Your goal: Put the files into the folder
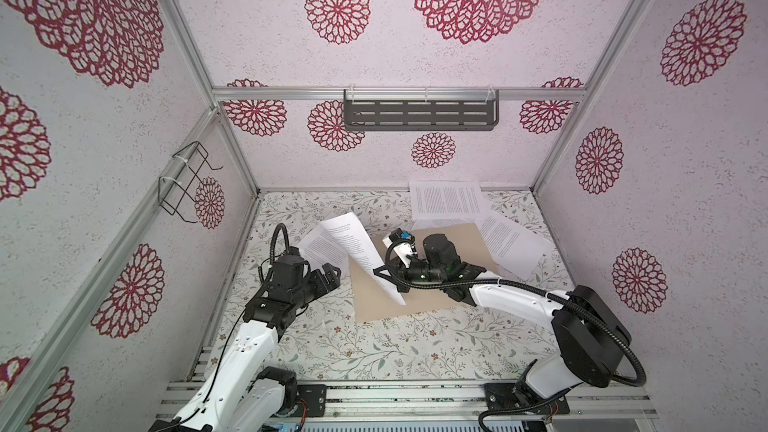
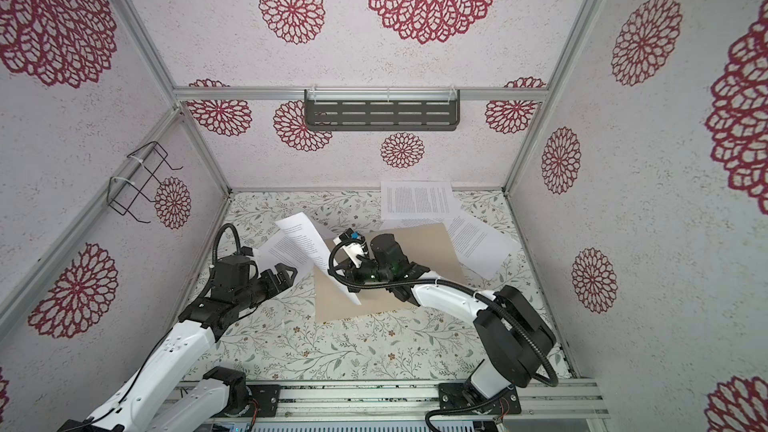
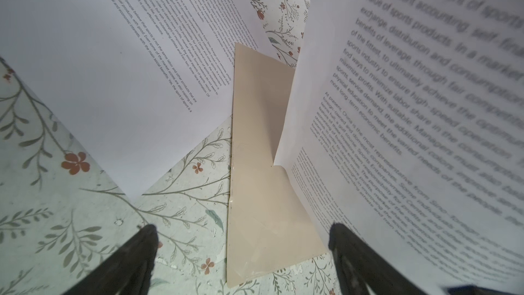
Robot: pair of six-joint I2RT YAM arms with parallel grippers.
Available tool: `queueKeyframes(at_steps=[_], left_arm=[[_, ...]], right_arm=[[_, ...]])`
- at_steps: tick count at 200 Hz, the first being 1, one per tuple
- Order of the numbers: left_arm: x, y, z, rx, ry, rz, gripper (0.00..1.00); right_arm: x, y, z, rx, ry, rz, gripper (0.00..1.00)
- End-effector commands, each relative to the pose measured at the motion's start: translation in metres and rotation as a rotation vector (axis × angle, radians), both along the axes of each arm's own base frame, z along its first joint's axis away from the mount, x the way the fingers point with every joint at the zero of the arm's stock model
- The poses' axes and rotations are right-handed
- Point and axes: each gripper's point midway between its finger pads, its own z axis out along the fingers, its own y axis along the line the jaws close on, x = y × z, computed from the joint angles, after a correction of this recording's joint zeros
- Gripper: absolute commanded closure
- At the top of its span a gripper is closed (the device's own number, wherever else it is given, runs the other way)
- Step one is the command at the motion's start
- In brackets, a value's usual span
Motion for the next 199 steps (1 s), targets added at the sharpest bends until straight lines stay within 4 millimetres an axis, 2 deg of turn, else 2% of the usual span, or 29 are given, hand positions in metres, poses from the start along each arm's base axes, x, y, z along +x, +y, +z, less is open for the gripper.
queueKeyframes(at_steps=[1,58,136,199], left_arm=[[0.001,0.004,0.009,0.012,-0.017,0.0,0.02],[0.002,0.004,0.007,0.009,-0.013,0.001,0.03],[0.005,0.006,0.007,0.008,-0.009,0.002,0.03],[0.006,0.006,0.005,0.006,-0.003,0.001,0.03]], right_arm=[[-0.002,0.002,0.02,0.067,-0.011,0.03,1.0],[-0.005,-0.002,0.022,0.094,0.026,0.063,1.0],[0.011,-0.02,-0.003,0.053,0.07,0.05,1.0],[0.018,-0.023,-0.007,0.066,0.092,0.06,1.0]])
